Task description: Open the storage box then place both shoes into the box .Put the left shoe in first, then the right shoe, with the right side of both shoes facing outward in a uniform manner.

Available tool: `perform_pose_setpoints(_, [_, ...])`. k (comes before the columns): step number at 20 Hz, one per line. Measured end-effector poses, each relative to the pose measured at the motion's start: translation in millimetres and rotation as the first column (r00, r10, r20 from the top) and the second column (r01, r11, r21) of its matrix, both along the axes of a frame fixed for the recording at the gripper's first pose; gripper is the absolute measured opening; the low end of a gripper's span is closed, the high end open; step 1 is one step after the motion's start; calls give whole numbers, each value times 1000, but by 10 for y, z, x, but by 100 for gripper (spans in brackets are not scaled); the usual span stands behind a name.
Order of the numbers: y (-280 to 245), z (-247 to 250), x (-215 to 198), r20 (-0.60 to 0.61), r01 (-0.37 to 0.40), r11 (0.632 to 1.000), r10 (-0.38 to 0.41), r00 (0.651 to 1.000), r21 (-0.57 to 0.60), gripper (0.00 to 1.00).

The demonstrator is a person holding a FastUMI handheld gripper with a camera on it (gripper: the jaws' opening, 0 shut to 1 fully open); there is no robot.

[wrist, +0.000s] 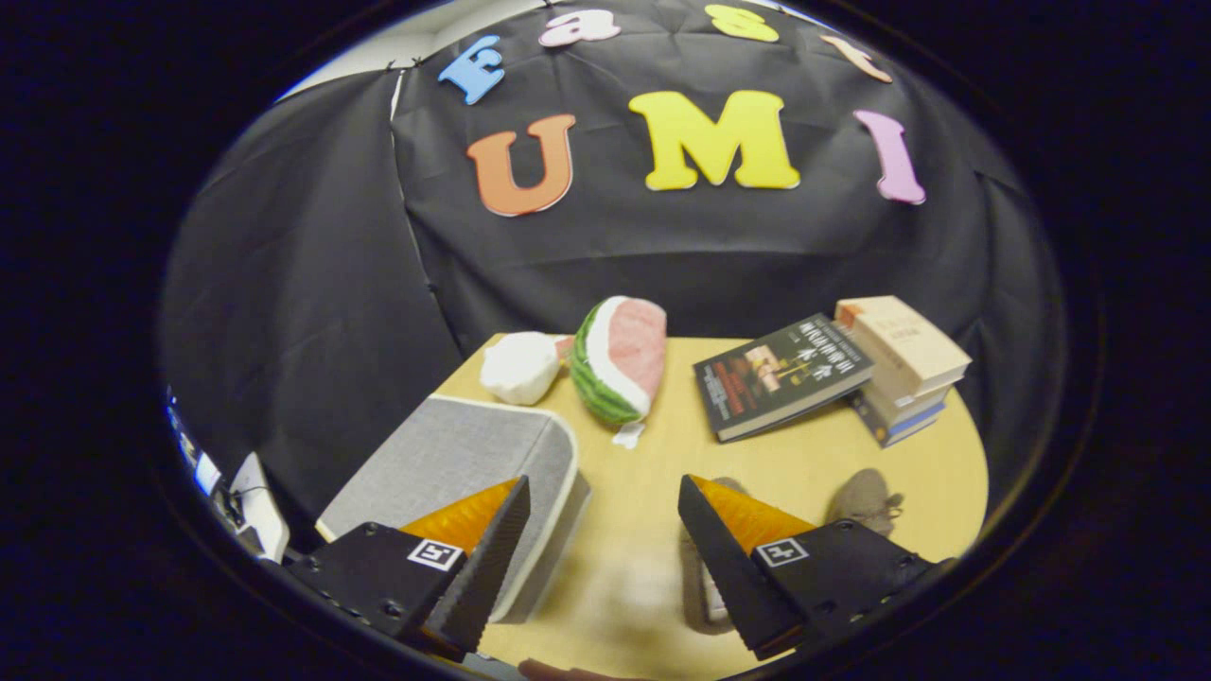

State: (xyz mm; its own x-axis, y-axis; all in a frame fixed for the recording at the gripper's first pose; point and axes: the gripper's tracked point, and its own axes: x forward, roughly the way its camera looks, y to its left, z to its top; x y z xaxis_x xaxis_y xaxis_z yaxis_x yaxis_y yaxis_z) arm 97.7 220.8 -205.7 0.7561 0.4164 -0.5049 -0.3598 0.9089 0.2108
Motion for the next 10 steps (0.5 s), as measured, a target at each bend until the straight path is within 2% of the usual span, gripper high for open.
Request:
perform_pose_setpoints(3, [275,-208,-11,-107,-91,989,103,989,115,96])
perform_pose_setpoints(7, [383,-409,70,-228,-101,965,158,961,242,96])
perform_pose_setpoints(10, [524,-576,58,-314,-116,938,223,923,327,96])
